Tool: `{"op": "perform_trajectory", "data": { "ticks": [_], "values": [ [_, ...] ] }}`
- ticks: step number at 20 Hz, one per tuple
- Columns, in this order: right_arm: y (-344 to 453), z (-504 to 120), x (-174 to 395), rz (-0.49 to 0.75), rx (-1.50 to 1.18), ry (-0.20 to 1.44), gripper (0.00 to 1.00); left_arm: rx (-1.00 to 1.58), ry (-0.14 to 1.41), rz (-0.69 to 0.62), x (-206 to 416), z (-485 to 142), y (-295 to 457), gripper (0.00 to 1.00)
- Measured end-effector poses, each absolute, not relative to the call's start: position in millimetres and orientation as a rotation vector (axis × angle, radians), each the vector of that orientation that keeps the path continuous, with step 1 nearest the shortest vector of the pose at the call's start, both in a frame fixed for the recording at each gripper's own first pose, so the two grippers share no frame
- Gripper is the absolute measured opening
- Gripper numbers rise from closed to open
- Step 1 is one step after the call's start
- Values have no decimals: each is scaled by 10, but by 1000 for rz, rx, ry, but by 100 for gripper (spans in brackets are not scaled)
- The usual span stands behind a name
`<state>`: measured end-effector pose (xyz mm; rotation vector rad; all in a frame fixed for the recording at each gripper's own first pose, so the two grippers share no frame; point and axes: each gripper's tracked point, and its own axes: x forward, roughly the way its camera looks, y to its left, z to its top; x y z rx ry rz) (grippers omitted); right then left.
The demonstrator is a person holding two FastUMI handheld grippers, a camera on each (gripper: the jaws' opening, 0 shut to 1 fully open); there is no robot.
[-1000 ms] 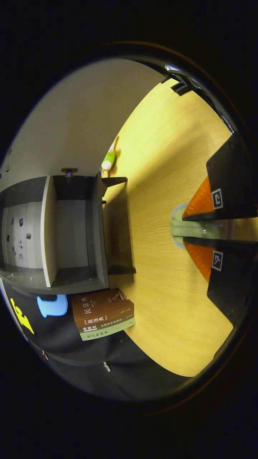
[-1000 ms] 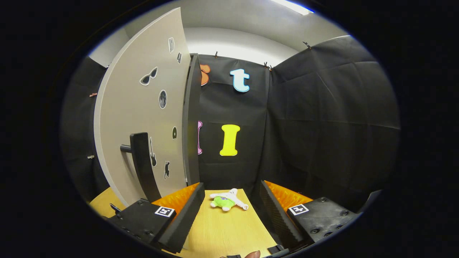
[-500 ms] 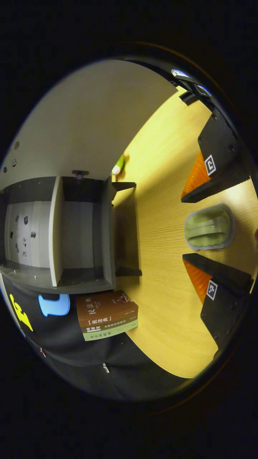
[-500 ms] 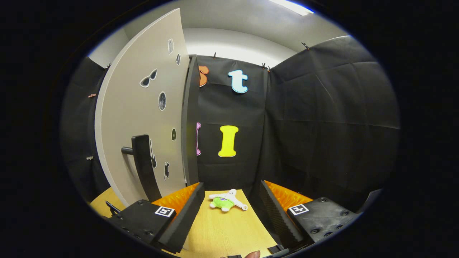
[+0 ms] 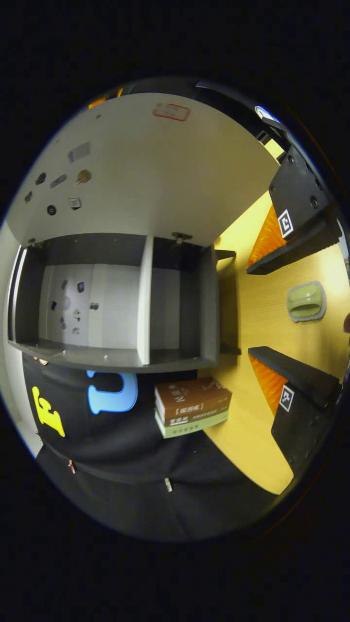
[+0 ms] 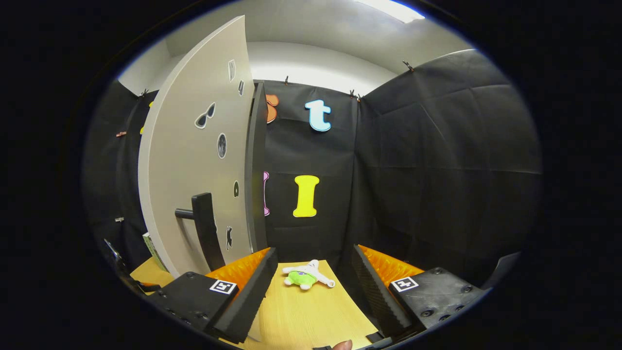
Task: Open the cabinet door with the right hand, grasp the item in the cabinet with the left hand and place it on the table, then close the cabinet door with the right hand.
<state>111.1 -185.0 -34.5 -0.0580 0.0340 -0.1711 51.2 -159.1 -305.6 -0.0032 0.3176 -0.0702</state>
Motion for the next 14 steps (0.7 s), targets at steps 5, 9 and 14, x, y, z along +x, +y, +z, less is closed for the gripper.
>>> {"op": "perform_trajectory", "data": {
  "ticks": [5,9,14],
  "values": [
    [-1833,-305,1056,-192,-51,24,99,-22,221,-12,525,-2143,-1128,94],
    [-1811,-190,1024,-203,-69,-8,99,-23,187,46,417,-1669,-713,93],
    [-1711,-211,1000,-191,-40,0,99,-14,96,85,261,-1090,-366,92]
  ]
}}
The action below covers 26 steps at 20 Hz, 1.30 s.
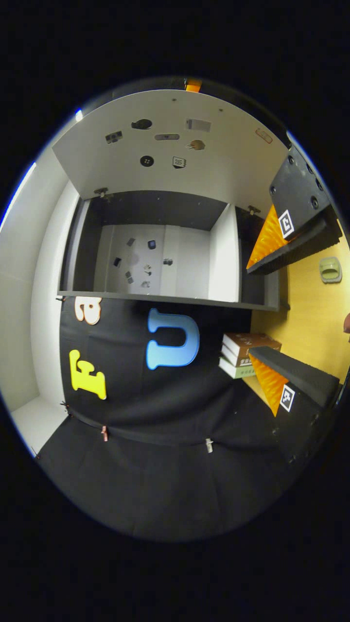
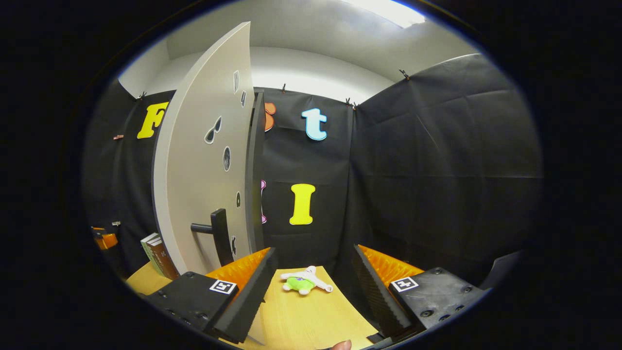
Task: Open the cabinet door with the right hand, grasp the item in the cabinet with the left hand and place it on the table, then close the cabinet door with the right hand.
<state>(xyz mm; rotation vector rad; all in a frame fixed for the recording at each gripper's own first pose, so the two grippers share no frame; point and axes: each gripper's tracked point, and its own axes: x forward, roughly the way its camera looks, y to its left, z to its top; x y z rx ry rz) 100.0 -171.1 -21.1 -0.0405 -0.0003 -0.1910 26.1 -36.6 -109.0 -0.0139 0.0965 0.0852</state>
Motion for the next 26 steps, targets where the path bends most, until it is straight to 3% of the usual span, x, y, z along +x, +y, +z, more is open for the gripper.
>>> {"op": "perform_trajectory", "data": {
  "ticks": [7,9,12,15,16,26],
  "values": [
    [-1480,-312,966,-182,-18,22,96,22,20,97,91,-714,-143,93],
    [-1470,-321,973,-192,-18,26,99,34,10,103,58,-700,-89,94],
    [-1440,-339,967,-223,6,26,91,34,7,101,30,-690,-16,93],
    [-1329,-347,942,-225,13,26,95,37,-3,95,17,-657,57,93],
    [-1290,-346,927,-224,11,27,91,46,-5,94,16,-651,81,93],
    [-724,-389,890,-193,15,25,95,49,0,46,-23,-699,262,93]
  ]
}}
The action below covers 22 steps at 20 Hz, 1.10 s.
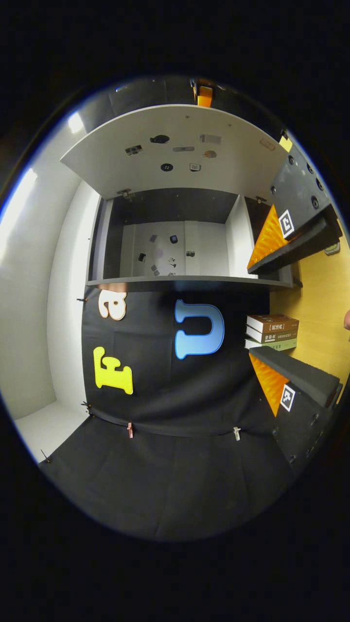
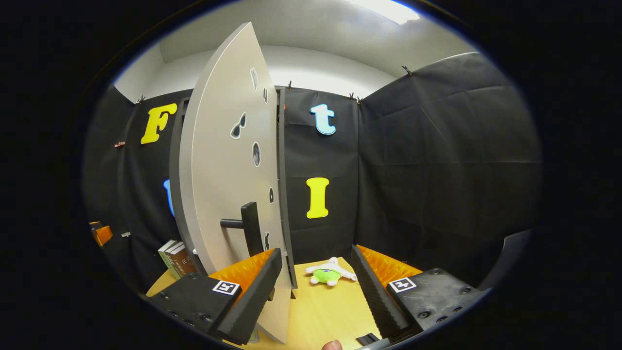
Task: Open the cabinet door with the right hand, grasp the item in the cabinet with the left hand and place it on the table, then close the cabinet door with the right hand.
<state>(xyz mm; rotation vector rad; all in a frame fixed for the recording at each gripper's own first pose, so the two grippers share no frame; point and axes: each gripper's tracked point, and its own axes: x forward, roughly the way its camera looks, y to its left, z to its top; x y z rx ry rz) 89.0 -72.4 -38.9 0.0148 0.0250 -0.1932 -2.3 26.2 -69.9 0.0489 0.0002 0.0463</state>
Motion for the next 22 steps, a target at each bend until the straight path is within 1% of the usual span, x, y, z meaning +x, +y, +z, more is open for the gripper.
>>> {"op": "perform_trajectory", "data": {
  "ticks": [4,6,7,9,10,11,13,14,15,19,22],
  "values": [
    [-453,-396,975,-177,16,22,95,47,-3,39,-77,-679,385,94],
    [-309,-410,1003,-161,14,23,95,58,-5,40,-107,-680,444,92],
    [-238,-411,1013,-153,16,23,91,68,-5,41,-118,-683,473,93],
    [-71,-424,1070,-131,23,28,91,94,-11,62,-143,-671,569,92],
    [5,-441,1096,-118,25,31,95,95,-14,65,-159,-657,596,92],
    [85,-452,1116,-103,27,33,95,88,-15,63,-167,-651,605,93],
    [283,-460,1181,-70,23,38,95,68,-15,60,-178,-647,622,94],
    [354,-497,1150,-50,24,42,91,63,-15,60,-187,-645,634,93],
    [466,-499,1195,-29,27,43,95,63,-12,61,-199,-642,654,93],
    [1020,-508,1275,106,77,74,96,52,-6,70,-204,-652,694,92],
    [1129,-436,1260,140,63,61,96,46,-9,78,-205,-621,714,93]
  ]
}}
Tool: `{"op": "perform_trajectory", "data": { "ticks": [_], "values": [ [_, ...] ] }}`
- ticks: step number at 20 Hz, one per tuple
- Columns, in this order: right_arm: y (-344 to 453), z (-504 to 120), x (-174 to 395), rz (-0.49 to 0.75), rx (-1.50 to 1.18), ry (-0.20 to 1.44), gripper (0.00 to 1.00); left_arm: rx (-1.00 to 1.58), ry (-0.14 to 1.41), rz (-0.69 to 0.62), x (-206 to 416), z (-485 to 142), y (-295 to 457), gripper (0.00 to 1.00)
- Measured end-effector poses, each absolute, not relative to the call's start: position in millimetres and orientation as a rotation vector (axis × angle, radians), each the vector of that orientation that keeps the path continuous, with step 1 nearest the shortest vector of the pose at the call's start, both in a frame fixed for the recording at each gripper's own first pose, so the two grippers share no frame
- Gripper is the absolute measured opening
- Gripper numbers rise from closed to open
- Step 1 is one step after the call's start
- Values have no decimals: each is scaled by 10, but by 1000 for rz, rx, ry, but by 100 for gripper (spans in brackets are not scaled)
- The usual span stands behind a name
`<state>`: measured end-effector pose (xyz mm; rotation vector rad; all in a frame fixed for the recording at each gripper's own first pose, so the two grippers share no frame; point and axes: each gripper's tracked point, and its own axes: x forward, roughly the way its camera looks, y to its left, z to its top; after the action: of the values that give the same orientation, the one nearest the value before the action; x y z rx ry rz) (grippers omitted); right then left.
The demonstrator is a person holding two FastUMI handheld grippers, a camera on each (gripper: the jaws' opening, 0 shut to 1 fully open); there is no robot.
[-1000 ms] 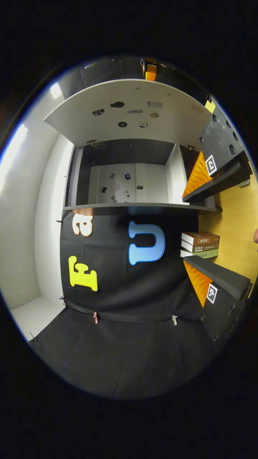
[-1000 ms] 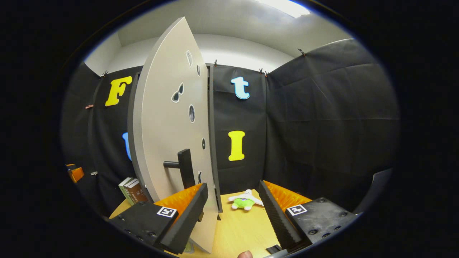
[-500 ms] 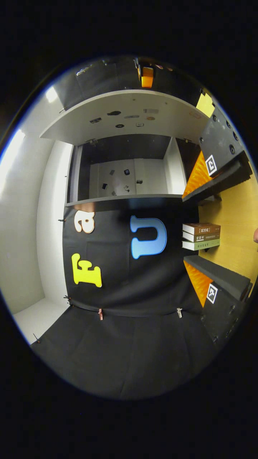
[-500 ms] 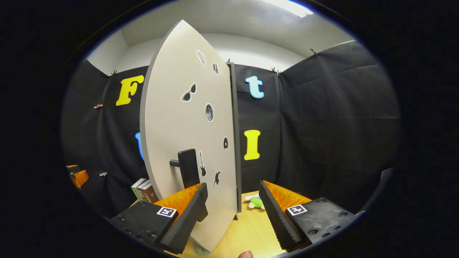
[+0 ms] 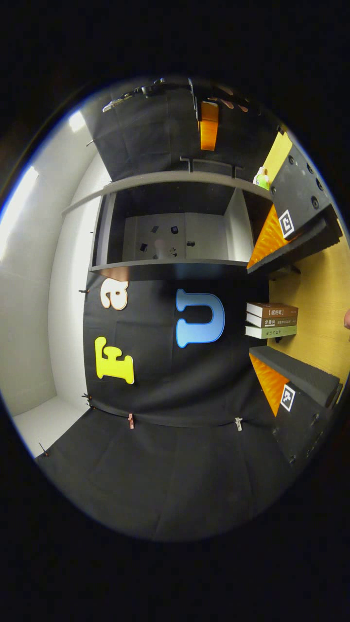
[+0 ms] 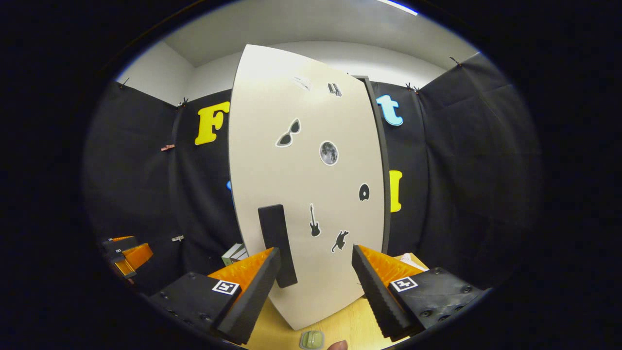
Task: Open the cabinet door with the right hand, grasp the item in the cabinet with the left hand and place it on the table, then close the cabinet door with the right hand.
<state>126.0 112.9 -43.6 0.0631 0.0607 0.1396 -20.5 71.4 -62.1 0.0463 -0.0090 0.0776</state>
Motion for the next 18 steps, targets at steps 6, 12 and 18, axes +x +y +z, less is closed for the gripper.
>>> {"op": "perform_trajectory", "data": {
  "ticks": [6,12,18],
  "values": [
    [1169,-428,1211,163,30,42,96,32,7,88,-169,-637,653,93],
    [1147,-385,1083,194,20,20,96,40,0,97,-169,-558,490,93],
    [972,-390,1056,197,1,12,96,49,9,85,-192,-547,219,93]
  ]
}}
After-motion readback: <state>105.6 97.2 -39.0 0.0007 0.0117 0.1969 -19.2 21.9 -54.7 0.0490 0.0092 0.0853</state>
